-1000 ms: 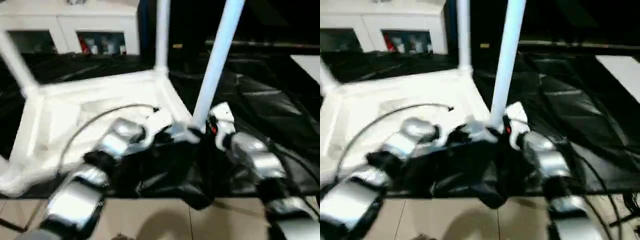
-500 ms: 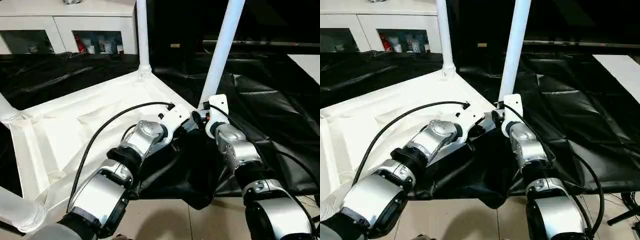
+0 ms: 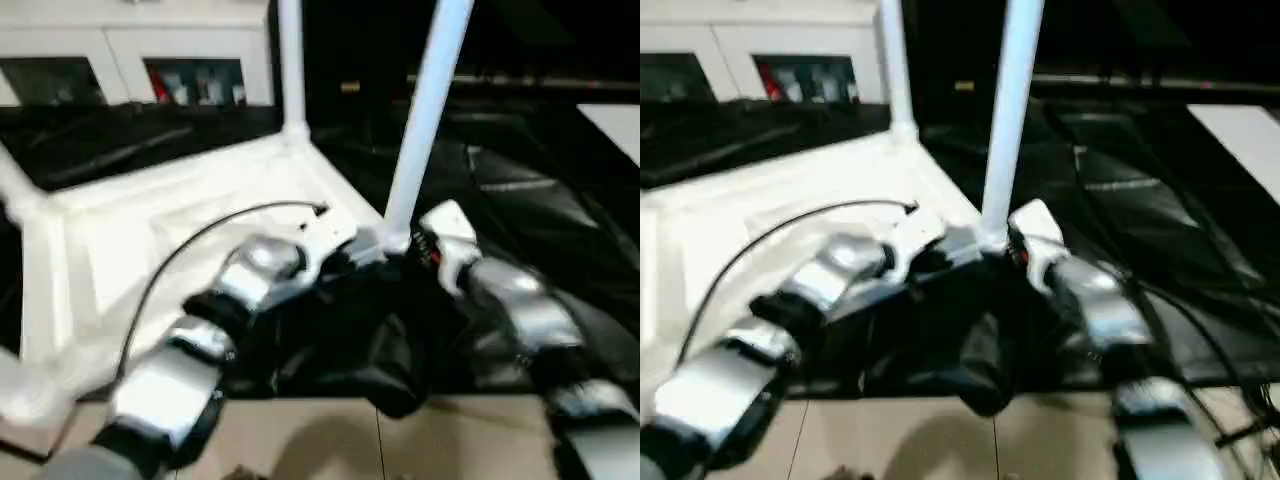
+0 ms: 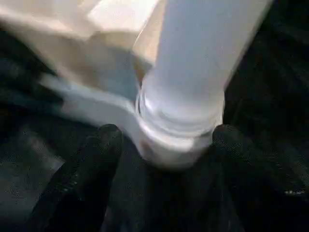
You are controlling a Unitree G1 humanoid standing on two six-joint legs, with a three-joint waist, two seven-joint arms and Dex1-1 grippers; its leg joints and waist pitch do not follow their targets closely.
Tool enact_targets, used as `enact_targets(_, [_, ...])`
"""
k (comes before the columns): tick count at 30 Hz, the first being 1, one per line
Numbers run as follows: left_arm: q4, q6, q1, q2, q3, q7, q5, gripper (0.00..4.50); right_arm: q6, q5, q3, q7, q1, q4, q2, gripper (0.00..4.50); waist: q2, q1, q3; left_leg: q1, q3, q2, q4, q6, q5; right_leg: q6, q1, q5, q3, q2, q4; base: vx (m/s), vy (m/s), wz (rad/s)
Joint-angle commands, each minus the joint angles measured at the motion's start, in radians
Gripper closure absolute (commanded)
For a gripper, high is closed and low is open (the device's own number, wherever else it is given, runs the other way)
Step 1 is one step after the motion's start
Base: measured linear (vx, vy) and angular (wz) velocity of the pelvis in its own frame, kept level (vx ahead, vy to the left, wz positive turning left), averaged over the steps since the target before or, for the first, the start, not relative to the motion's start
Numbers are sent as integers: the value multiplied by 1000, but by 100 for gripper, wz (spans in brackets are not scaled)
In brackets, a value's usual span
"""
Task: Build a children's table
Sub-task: Rotate leg to tighten
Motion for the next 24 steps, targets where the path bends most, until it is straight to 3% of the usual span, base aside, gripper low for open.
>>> enact_targets(1, [-60, -55, 37, 22, -42, -139, -7, 450, -8, 26, -1, 66, 9, -51, -26, 116, -10, 8, -74, 11, 4, 13, -60, 119, -155, -279, 62, -16, 33, -26, -60, 0, 0, 0])
enact_targets(5, [-129, -56, 69, 61, -65, -263, -26, 450, -4, 51, 7, 145, 34, -96, -66, 116, -7, 9, -70, 17, 7, 18, -63, 108, -204, -299, 58, -56, 34, -23, -62, 0, 0, 0])
enact_targets(15, [-208, -42, 102, 102, -66, -325, -36, 450, 25, 59, 42, 262, 67, -163, -90, 116, -10, 29, -68, 23, 9, 20, -70, 69, -221, -267, 50, -117, 42, -25, -65, 0, 0, 0])
enact_targets(21, [-230, -26, 111, 108, -64, -332, -36, 450, 44, 73, 39, 280, 65, -176, -70, 116, -15, 29, -70, 20, 11, 17, -66, 78, -189, -265, 51, -83, 45, -24, -60, 0, 0, 0])
enact_targets(24, [-237, -21, 115, 107, -62, -329, -33, 450, 48, 70, 43, 282, 64, -168, -71, 152, -14, 29, -69, 20, 12, 17, -66, 81, -189, -265, 50, -90, 45, -23, -61, 0, 0, 0])
